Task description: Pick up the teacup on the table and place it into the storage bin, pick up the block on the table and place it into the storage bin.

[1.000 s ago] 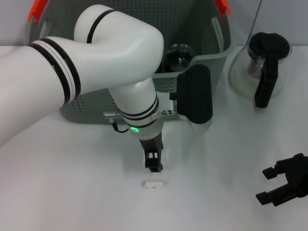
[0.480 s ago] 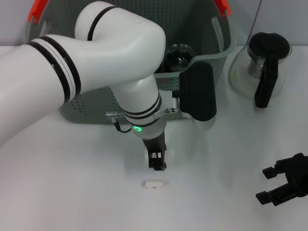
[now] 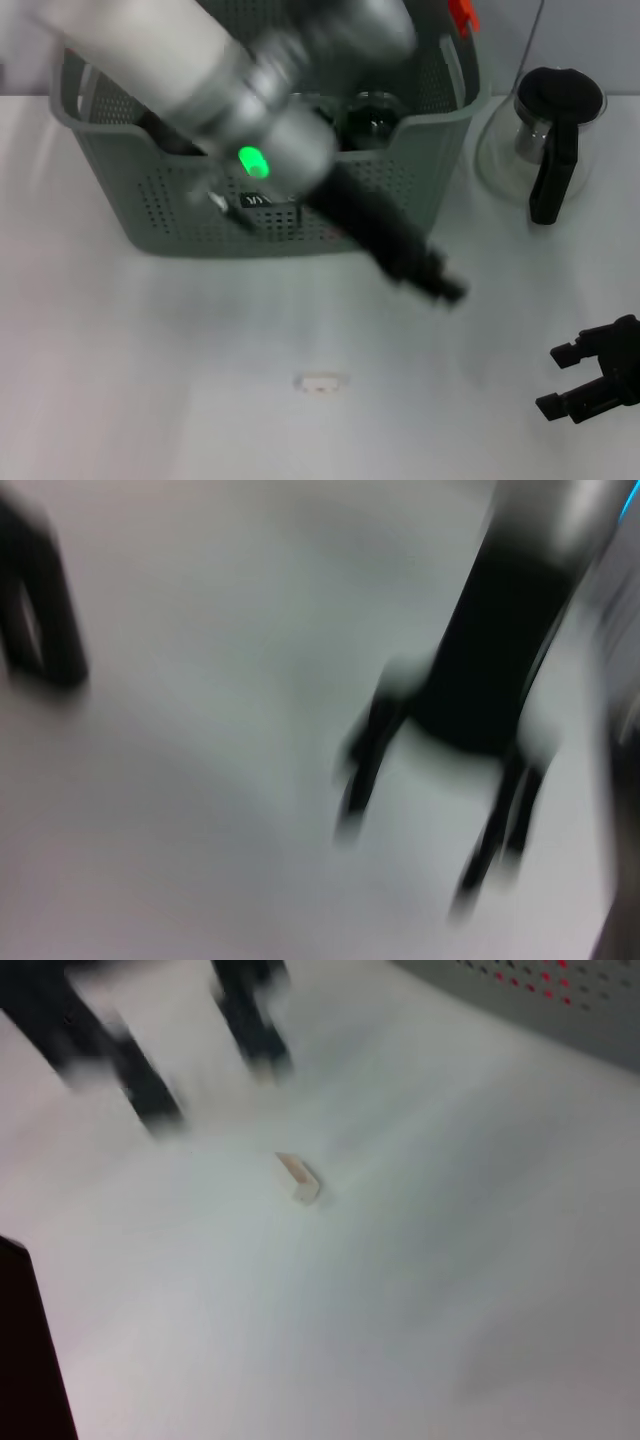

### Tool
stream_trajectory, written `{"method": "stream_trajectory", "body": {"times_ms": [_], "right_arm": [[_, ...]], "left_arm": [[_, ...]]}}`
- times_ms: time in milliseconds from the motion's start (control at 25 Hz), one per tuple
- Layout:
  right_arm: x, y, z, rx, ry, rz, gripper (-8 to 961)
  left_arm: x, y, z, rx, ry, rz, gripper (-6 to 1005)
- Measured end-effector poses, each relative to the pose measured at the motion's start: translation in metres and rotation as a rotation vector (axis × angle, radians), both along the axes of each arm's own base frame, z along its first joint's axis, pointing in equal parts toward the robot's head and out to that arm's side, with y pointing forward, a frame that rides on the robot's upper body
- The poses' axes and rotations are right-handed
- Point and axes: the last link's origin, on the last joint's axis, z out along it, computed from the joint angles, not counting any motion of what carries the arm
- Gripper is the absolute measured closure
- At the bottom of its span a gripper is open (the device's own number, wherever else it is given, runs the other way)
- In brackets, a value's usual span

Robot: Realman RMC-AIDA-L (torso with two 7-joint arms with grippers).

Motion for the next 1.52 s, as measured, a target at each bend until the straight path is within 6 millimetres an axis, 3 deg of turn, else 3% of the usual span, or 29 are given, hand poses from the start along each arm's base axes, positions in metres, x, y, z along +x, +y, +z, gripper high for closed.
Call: {"method": "stream_trajectory", "body": {"times_ms": [40, 120, 160, 200, 320, 440, 560, 680, 760, 960, 1120, 1240, 1320, 1360, 1520], "right_arm": [[0.0, 0.0, 0.0, -0.001, 0.001, 0.0, 8], [-0.002, 0.001, -0.001, -0.002, 0.003, 0.001, 8], [-0.002, 0.001, -0.001, -0.003, 0.004, 0.0, 8], [-0.003, 0.001, -0.001, -0.004, 0.005, -0.001, 8], [-0.005, 0.001, -0.002, -0.009, 0.009, -0.002, 8], [-0.005, 0.001, -0.003, -0.01, 0.009, -0.002, 8], [-0.005, 0.001, -0.003, -0.01, 0.01, -0.002, 8], [-0.005, 0.001, -0.003, -0.01, 0.009, -0.001, 8], [-0.005, 0.002, -0.002, -0.009, 0.008, 0.0, 8], [-0.006, 0.003, -0.002, -0.005, 0.005, 0.01, 8], [-0.007, 0.005, -0.001, 0.0, 0.005, 0.016, 8], [-0.008, 0.006, 0.0, 0.008, 0.006, 0.014, 8], [-0.008, 0.007, 0.0, 0.011, 0.005, 0.013, 8], [-0.008, 0.007, 0.0, 0.012, 0.005, 0.012, 8], [-0.009, 0.009, -0.002, 0.014, 0.006, 0.011, 8]], "left_arm": [[0.004, 0.01, 0.028, 0.051, -0.109, 0.038, 587], [0.004, 0.01, 0.028, 0.051, -0.109, 0.038, 587], [0.004, 0.018, 0.045, 0.101, -0.144, 0.049, 586], [0.001, 0.042, 0.085, 0.257, -0.178, 0.076, 586], [-0.009, 0.069, 0.112, 0.418, -0.155, 0.135, 577], [-0.024, 0.096, 0.128, 0.598, -0.133, 0.223, 563], [-0.037, 0.11, 0.133, 0.707, -0.092, 0.276, 550], [-0.041, 0.114, 0.133, 0.738, -0.059, 0.282, 536], [-0.038, 0.112, 0.134, 0.739, -0.06, 0.279, 469], [-0.027, 0.1, 0.148, 0.73, -0.081, 0.263, 309], [-0.015, 0.066, 0.141, 0.553, -0.067, 0.136, 199], [-0.021, 0.014, 0.111, 0.286, -0.022, -0.061, 117], [-0.027, -0.009, 0.095, 0.197, 0.0, -0.138, 91], [-0.027, -0.009, 0.095, 0.197, 0.0, -0.138, 79], [-0.041, -0.04, 0.06, 0.075, 0.078, -0.243, 53]]}}
